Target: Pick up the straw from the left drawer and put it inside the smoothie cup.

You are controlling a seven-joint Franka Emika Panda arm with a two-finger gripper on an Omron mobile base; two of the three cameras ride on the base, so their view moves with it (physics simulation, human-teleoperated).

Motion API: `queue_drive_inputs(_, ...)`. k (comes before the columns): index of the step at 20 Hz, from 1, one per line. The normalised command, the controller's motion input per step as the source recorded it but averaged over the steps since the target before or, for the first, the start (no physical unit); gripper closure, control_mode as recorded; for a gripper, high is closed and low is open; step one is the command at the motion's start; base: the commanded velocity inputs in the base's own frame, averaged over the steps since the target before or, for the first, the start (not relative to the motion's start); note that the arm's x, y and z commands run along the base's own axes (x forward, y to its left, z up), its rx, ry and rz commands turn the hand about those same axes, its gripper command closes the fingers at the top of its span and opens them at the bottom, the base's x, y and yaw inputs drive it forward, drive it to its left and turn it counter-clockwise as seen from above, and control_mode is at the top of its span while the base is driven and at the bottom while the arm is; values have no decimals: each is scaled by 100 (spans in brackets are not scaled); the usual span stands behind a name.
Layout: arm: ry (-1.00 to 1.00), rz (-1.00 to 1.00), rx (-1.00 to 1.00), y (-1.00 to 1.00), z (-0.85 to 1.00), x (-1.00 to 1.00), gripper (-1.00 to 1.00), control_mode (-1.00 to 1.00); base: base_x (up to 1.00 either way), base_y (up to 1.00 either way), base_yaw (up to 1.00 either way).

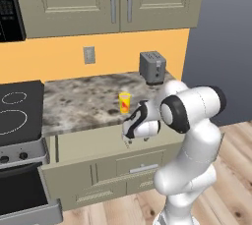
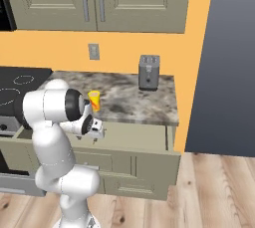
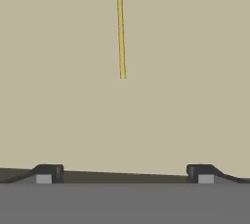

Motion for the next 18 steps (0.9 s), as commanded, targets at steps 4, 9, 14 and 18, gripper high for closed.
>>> queue_drive_inputs(4,5,0,-1,0,-30,6,-100,-100,0,0,0)
queue_drive_inputs(9,4,0,0,0,-29,5,-100,-100,0,0,0)
queue_drive_inputs(14,5,0,0,0,-28,2,-100,-100,0,0,0)
queue_drive_inputs(18,6,0,-1,0,-30,0,-100,-100,0,0,0)
